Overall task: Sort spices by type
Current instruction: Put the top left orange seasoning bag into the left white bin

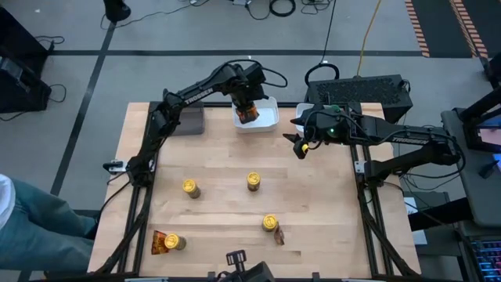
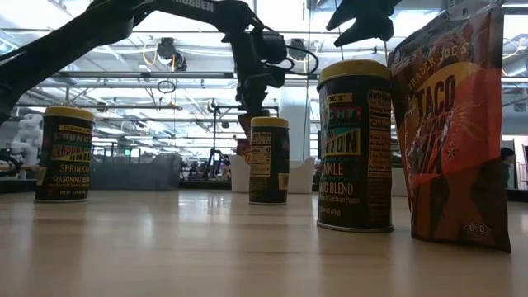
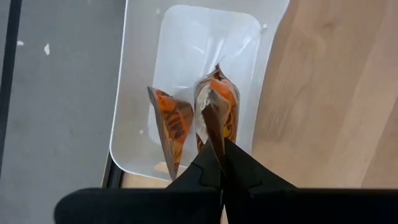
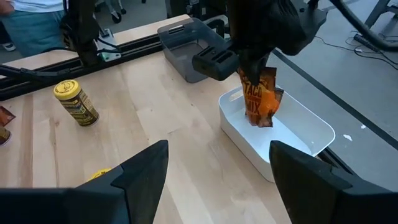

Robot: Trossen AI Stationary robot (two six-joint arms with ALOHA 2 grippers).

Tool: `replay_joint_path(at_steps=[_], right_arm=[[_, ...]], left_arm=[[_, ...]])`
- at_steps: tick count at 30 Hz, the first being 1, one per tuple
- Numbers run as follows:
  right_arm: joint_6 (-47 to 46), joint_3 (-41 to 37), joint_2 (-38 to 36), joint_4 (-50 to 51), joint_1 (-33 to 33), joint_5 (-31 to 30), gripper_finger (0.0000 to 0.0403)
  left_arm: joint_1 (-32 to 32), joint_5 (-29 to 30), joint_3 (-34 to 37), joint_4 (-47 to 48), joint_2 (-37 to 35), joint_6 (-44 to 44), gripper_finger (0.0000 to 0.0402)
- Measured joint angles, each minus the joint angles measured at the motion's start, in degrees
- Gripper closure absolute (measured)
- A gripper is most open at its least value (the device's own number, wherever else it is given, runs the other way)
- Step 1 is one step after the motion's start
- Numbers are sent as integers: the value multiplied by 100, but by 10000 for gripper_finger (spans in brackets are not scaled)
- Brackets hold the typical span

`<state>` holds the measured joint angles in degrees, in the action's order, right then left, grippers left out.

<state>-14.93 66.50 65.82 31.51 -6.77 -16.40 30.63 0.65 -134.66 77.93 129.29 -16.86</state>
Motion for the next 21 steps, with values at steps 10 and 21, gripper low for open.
replay_joint_path(at_steps=[10,21], right_arm=[[-93,4,2,4,12,7,140],[-112,4,4,4,12,20,140]], left_arm=[[2,30,4,118,179,-2,402],[85,25,4,329,402,1,402]])
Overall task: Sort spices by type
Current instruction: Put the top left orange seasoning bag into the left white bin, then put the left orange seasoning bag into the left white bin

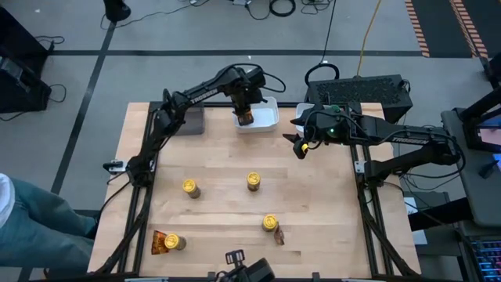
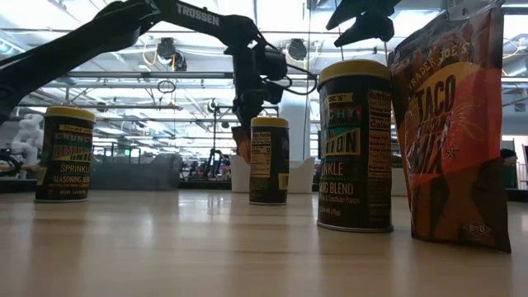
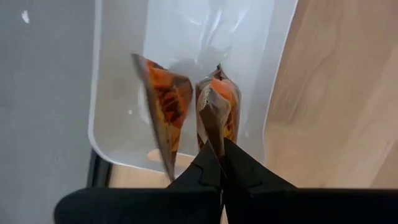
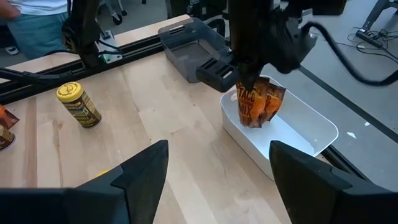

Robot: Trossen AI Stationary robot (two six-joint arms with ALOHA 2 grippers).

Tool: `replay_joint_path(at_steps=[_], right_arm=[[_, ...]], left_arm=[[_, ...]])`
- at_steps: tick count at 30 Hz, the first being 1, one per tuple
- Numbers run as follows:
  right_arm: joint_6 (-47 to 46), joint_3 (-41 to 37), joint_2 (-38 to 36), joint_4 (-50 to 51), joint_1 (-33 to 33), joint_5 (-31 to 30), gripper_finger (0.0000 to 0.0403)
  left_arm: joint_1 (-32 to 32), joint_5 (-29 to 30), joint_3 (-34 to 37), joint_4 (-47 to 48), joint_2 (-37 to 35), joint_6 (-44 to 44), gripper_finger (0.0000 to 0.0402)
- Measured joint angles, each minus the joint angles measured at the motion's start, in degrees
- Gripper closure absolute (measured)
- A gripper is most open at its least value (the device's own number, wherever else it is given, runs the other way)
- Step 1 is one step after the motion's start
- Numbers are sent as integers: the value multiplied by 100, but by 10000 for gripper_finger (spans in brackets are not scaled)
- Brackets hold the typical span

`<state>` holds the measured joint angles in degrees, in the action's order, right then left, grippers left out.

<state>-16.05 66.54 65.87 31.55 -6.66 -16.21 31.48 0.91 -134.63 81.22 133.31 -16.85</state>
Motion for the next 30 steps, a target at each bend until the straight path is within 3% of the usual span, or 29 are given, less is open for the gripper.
replay_joint_path(at_steps=[12,30], right_arm=[[20,0,0,0,0,0,140],[20,0,0,0,0,1,140]], left_arm=[[-11,-28,2,-47,158,-1,400],[-11,-28,2,-68,155,-30,317]])
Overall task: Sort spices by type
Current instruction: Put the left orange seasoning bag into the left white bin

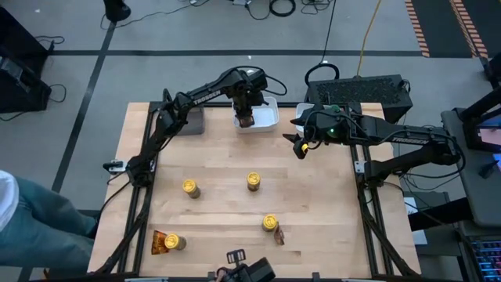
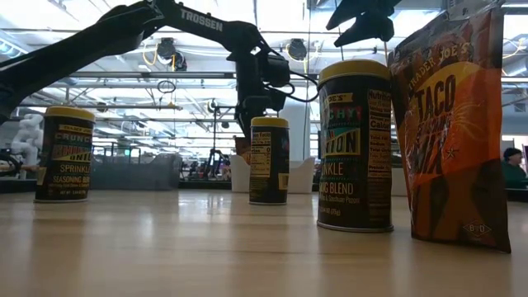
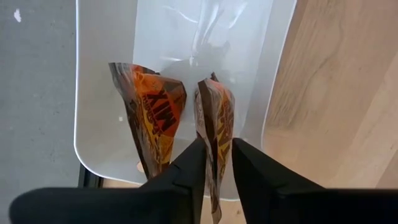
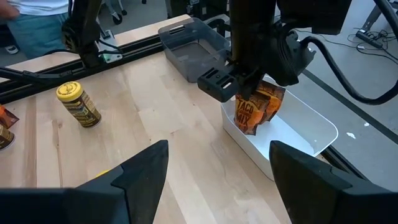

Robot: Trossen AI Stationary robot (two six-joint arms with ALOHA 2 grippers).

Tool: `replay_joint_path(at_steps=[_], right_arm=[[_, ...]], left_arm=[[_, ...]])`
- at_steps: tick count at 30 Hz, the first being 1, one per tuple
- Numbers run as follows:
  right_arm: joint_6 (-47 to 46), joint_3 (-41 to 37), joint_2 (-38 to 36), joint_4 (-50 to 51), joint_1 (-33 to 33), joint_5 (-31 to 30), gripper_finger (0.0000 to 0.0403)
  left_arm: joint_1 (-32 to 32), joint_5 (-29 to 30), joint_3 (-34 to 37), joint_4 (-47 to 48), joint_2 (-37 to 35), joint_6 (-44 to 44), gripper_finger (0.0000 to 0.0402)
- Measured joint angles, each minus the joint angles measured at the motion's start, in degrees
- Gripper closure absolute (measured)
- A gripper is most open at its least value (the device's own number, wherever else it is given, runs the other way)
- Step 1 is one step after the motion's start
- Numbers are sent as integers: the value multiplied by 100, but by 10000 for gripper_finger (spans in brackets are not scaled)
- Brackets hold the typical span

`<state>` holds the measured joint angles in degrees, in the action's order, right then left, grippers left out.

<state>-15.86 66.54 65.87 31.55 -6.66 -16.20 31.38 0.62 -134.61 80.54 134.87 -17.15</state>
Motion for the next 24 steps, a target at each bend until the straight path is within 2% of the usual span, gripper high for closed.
replay_joint_path(at_steps=[6,12,20,24], right_arm=[[0,0,0,2,0,2,140],[26,0,0,42,2,4,140],[26,0,0,140,2,4,140],[19,0,0,138,2,6,140]], left_arm=[[0,0,-28,70,-2,17,286],[0,29,-33,76,-90,24,278],[16,262,-37,5,-686,22,278],[-20,250,-39,325,-1116,98,278]])
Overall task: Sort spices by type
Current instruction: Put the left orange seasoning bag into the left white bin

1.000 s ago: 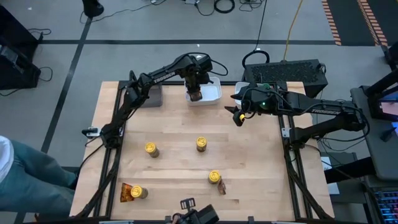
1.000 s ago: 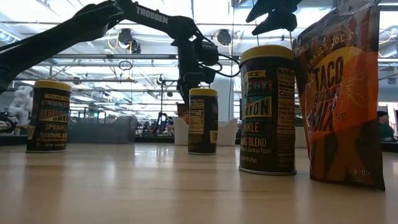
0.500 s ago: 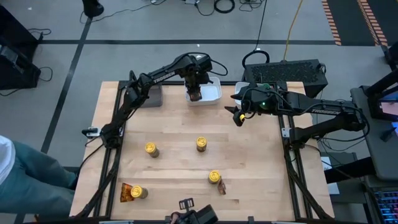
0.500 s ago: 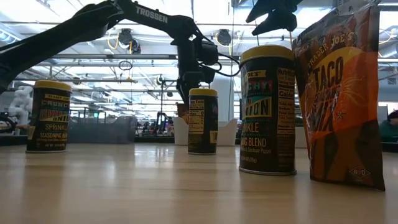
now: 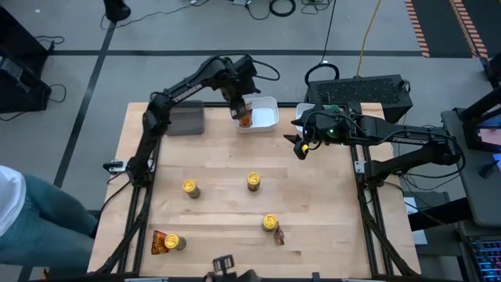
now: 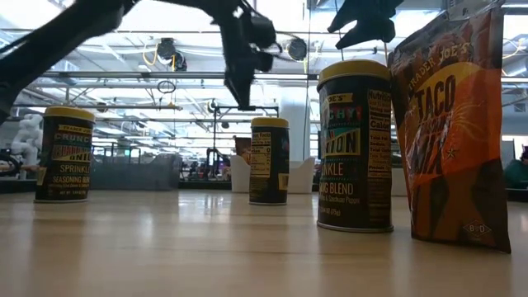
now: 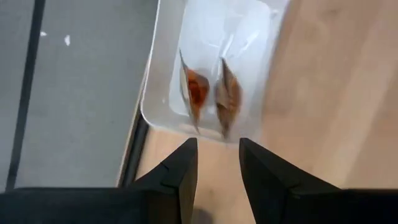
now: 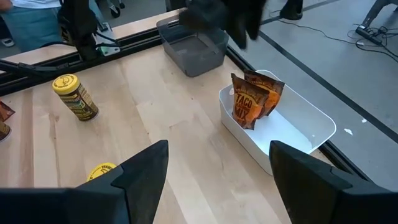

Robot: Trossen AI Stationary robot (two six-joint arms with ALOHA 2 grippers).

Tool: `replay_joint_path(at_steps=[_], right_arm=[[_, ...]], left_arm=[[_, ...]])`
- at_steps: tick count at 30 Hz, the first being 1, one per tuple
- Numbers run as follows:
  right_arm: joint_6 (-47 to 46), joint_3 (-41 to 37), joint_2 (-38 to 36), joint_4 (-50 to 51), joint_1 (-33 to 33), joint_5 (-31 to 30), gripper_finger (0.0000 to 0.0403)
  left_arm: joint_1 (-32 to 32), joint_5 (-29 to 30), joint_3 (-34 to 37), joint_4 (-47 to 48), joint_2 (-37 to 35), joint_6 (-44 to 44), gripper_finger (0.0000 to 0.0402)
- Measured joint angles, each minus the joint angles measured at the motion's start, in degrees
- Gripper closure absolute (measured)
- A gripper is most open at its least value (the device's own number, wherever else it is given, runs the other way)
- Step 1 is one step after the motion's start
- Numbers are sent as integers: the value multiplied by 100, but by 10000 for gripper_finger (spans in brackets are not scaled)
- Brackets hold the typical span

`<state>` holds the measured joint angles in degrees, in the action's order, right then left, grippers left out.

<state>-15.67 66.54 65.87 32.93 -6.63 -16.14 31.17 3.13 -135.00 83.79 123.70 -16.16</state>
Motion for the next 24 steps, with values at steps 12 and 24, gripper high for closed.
replay_joint_path(at_steps=[12,24], right_arm=[[-33,0,0,-134,106,331,140],[453,2,385,-1287,467,457,140]], left_arm=[[-996,-652,257,595,-1676,694,279],[-2815,-631,1966,621,-3379,2502,279]])
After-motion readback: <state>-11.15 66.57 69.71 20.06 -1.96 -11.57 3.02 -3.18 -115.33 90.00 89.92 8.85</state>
